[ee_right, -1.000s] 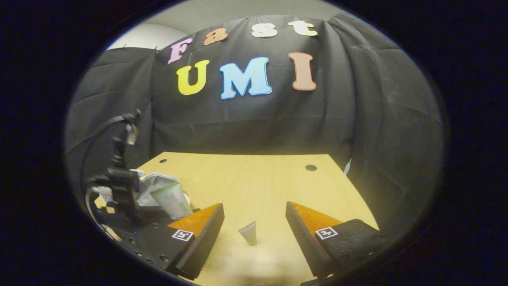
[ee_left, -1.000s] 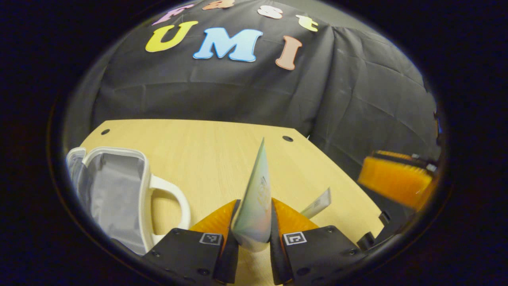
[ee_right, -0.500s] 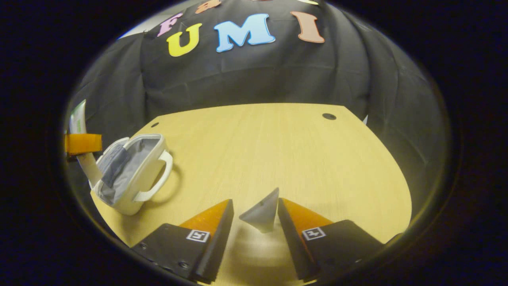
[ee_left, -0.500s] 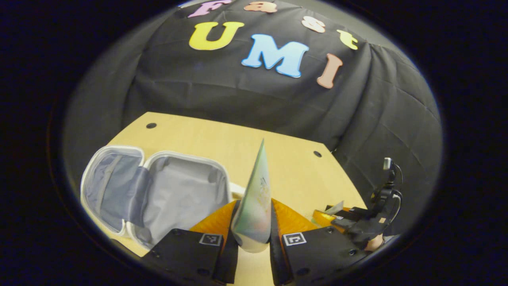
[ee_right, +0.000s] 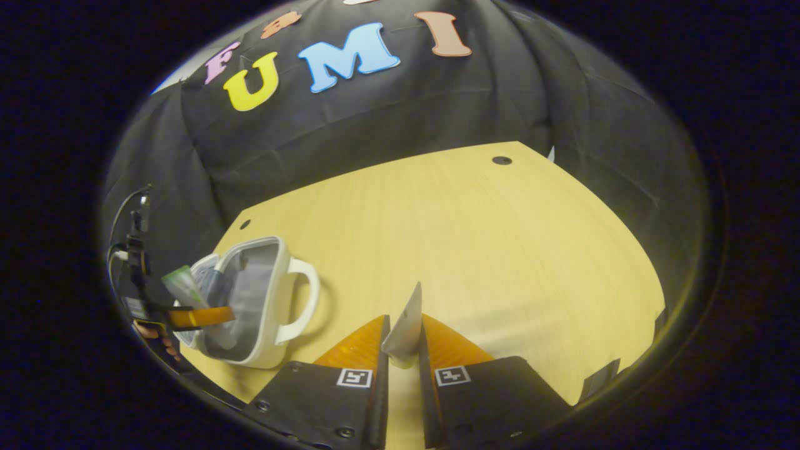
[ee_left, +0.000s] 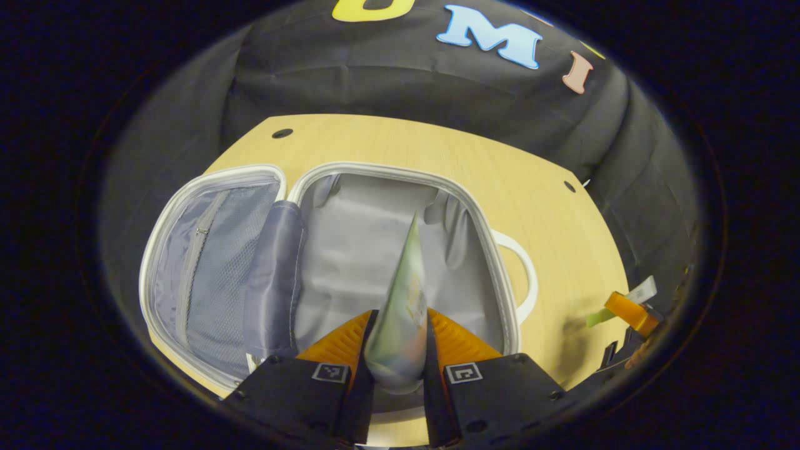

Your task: First open the suitcase, pack the skin care products into it, and then close the suitcase.

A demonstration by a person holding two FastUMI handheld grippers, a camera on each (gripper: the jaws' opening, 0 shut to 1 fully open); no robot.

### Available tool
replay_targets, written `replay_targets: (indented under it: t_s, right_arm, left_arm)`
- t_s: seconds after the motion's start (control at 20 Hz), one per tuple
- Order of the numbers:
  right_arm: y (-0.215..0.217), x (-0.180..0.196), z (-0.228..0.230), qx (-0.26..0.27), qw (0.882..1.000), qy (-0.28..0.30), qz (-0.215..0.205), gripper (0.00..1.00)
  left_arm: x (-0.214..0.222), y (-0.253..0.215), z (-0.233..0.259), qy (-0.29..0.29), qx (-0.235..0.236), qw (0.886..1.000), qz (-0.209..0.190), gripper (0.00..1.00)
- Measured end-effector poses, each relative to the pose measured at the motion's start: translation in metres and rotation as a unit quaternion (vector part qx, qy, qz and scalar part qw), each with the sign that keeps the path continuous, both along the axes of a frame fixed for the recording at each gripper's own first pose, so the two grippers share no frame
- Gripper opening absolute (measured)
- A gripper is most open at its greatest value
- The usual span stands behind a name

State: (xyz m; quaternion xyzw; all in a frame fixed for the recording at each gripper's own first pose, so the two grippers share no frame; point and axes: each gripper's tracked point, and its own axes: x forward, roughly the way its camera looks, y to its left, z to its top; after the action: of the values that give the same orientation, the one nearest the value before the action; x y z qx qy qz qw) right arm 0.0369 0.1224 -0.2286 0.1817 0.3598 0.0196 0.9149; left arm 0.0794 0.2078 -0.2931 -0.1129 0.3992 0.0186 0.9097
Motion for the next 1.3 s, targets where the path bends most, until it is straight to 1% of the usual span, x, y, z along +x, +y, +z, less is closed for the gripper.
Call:
replay_targets:
  t_s: [0.05, 0.1, 0.2, 0.25, 0.3, 0.4, 0.45, 0.5, 0.55, 0.6, 0.65, 0.7, 0.75, 0.8, 0.85, 0.9, 1.0, 1.05, 1.1, 1.15, 1.25, 1.3]
  right_arm:
    - [0.019, -0.002, 0.013, 0.009, 1.000, -0.006, 0.013, 0.22]
    - [0.039, -0.003, 0.025, 0.019, 0.999, -0.011, 0.027, 0.22]
    - [0.078, -0.002, 0.042, 0.042, 0.997, -0.018, 0.055, 0.22]
    - [0.097, -0.001, 0.047, 0.054, 0.996, -0.020, 0.069, 0.22]
    - [0.115, 0.001, 0.050, 0.062, 0.994, -0.017, 0.085, 0.22]
    - [0.148, 0.002, 0.045, 0.075, 0.990, -0.001, 0.117, 0.21]
    - [0.163, 0.001, 0.040, 0.077, 0.988, 0.010, 0.132, 0.22]
    - [0.175, 0.003, 0.035, 0.078, 0.986, 0.018, 0.145, 0.18]
    - [0.186, 0.004, 0.027, 0.077, 0.984, 0.030, 0.158, 0.18]
    - [0.198, 0.008, 0.016, 0.075, 0.981, 0.044, 0.171, 0.22]
    - [0.206, 0.011, 0.005, 0.072, 0.980, 0.056, 0.178, 0.22]
    - [0.211, 0.016, -0.007, 0.066, 0.979, 0.072, 0.182, 0.22]
    - [0.215, 0.020, -0.017, 0.060, 0.977, 0.085, 0.186, 0.22]
    - [0.220, 0.024, -0.029, 0.055, 0.976, 0.094, 0.190, 0.18]
    - [0.226, 0.027, -0.037, 0.050, 0.975, 0.096, 0.193, 0.18]
    - [0.228, 0.032, -0.043, 0.042, 0.974, 0.095, 0.200, 0.23]
    - [0.230, 0.043, -0.044, 0.027, 0.976, 0.073, 0.205, 0.25]
    - [0.229, 0.050, -0.037, 0.021, 0.978, 0.050, 0.203, 0.27]
    - [0.229, 0.057, -0.030, 0.018, 0.979, 0.028, 0.200, 0.42]
    - [0.231, 0.062, -0.017, 0.019, 0.980, -0.003, 0.197, 0.29]
    - [0.226, 0.068, 0.009, 0.006, 0.981, -0.061, 0.183, 0.82]
    - [0.220, 0.071, 0.023, -0.006, 0.981, -0.091, 0.174, 0.89]
  left_arm:
    - [0.002, 0.003, -0.004, 0.002, -0.001, 1.000, -0.003, 0.42]
    - [0.003, 0.005, -0.005, 0.001, -0.003, 1.000, -0.005, 0.40]
    - [0.008, 0.013, 0.007, -0.026, 0.000, 1.000, -0.005, 0.49]
    - [0.010, 0.018, 0.015, -0.040, 0.010, 0.999, -0.007, 0.48]
    - [0.008, 0.023, 0.026, -0.058, 0.022, 0.998, -0.009, 0.63]
    - [0.000, 0.041, 0.054, -0.103, 0.055, 0.993, -0.008, 0.85]
    - [-0.008, 0.052, 0.069, -0.127, 0.068, 0.990, -0.004, 0.87]
    - [-0.017, 0.062, 0.084, -0.151, 0.077, 0.986, 0.004, 0.87]
    - [-0.029, 0.074, 0.098, -0.171, 0.079, 0.982, 0.015, 0.88]
    - [-0.042, 0.086, 0.110, -0.188, 0.079, 0.979, 0.029, 0.88]
    - [-0.055, 0.101, 0.119, -0.200, 0.079, 0.975, 0.049, 0.88]
    - [-0.069, 0.116, 0.125, -0.207, 0.079, 0.973, 0.067, 0.86]
    - [-0.086, 0.133, 0.129, -0.211, 0.082, 0.970, 0.086, 0.87]
    - [-0.099, 0.153, 0.130, -0.214, 0.088, 0.967, 0.107, 0.88]
    - [-0.111, 0.172, 0.129, -0.213, 0.094, 0.964, 0.129, 0.88]
    - [-0.123, 0.189, 0.127, -0.211, 0.098, 0.961, 0.149, 0.88]
    - [-0.145, 0.220, 0.127, -0.211, 0.100, 0.956, 0.181, 0.88]
    - [-0.155, 0.237, 0.129, -0.214, 0.101, 0.952, 0.196, 0.88]
    - [-0.163, 0.253, 0.132, -0.219, 0.103, 0.948, 0.206, 0.88]
    - [-0.170, 0.268, 0.134, -0.224, 0.105, 0.946, 0.211, 0.88]
    - [-0.175, 0.304, 0.137, -0.234, 0.114, 0.939, 0.224, 0.88]
    - [-0.172, 0.319, 0.142, -0.241, 0.116, 0.936, 0.229, 0.88]
